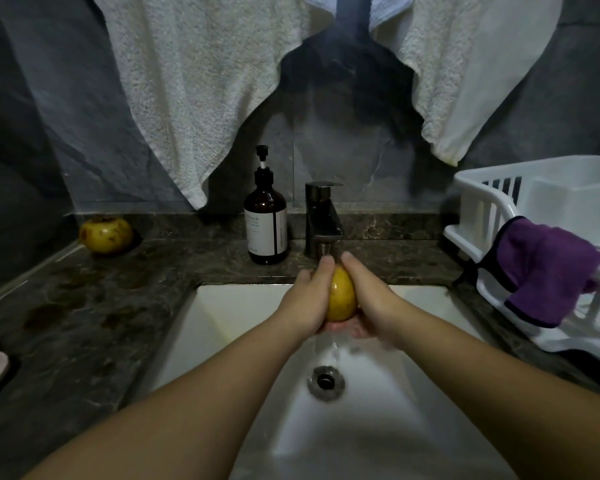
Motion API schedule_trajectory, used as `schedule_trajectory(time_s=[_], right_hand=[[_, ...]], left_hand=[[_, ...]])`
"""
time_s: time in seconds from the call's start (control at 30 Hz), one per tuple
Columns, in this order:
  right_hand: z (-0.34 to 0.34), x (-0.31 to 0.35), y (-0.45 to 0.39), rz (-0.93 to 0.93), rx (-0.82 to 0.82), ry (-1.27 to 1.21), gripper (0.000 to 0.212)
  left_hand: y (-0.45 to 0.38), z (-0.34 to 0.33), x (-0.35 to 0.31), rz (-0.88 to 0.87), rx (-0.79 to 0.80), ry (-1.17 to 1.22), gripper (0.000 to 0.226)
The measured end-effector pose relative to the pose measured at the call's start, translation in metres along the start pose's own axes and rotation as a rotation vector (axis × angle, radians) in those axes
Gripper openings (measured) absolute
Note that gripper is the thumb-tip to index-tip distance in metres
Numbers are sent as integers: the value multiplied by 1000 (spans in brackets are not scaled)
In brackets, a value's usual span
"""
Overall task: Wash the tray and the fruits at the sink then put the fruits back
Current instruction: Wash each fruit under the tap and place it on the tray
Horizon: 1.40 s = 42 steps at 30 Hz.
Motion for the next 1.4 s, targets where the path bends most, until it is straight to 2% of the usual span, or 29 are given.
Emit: schedule_trajectory(time_s=[0.07,0.17,0.3,0.4,0.43,0.53,0.67,0.77,0.87,0.9,1.0,1.17,1.27,1.4], right_hand=[[0,-3,-2,-25,19,-18,62],[2,-5,-4,74,-48,108,39],[2,-4,-1,-81,79,-73,59],[4,-1,-2,50,-6,16,41],[5,0,-1,53,2,13,42],[4,-1,3,-58,102,-58,67],[2,2,4,91,-29,121,43],[-3,4,6,91,-6,120,40],[-4,6,4,205,-67,208,29],[-3,5,4,197,-69,221,29],[-2,1,3,18,7,96,42],[-2,1,2,127,-39,206,34],[-3,1,3,41,12,39,42],[-1,3,4,237,-59,138,17]], left_hand=[[0,2,3,-3,7,-60,71],[2,0,6,144,148,23,81],[-2,2,9,3,-4,-67,75],[-1,1,8,73,108,75,76],[-3,2,9,62,103,78,77],[-6,4,11,-66,-2,-87,70],[-4,2,10,39,121,40,71],[-8,3,12,-2,-9,-50,77],[-7,3,13,77,68,107,76],[-7,3,12,88,75,123,75],[-13,5,14,-15,-40,-70,73],[-7,6,16,125,98,20,74],[-11,8,14,19,-18,-88,78],[-6,6,14,184,158,89,89]])
Point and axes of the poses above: each hand's wrist, its own y-axis away from the middle knuckle, its own z-axis out of the back of the hand, x = y × z, the point moved 1 cm from there along -y, towards the middle knuckle, and after that the axes turned 7 degrees about x, right-handed, at the moved point
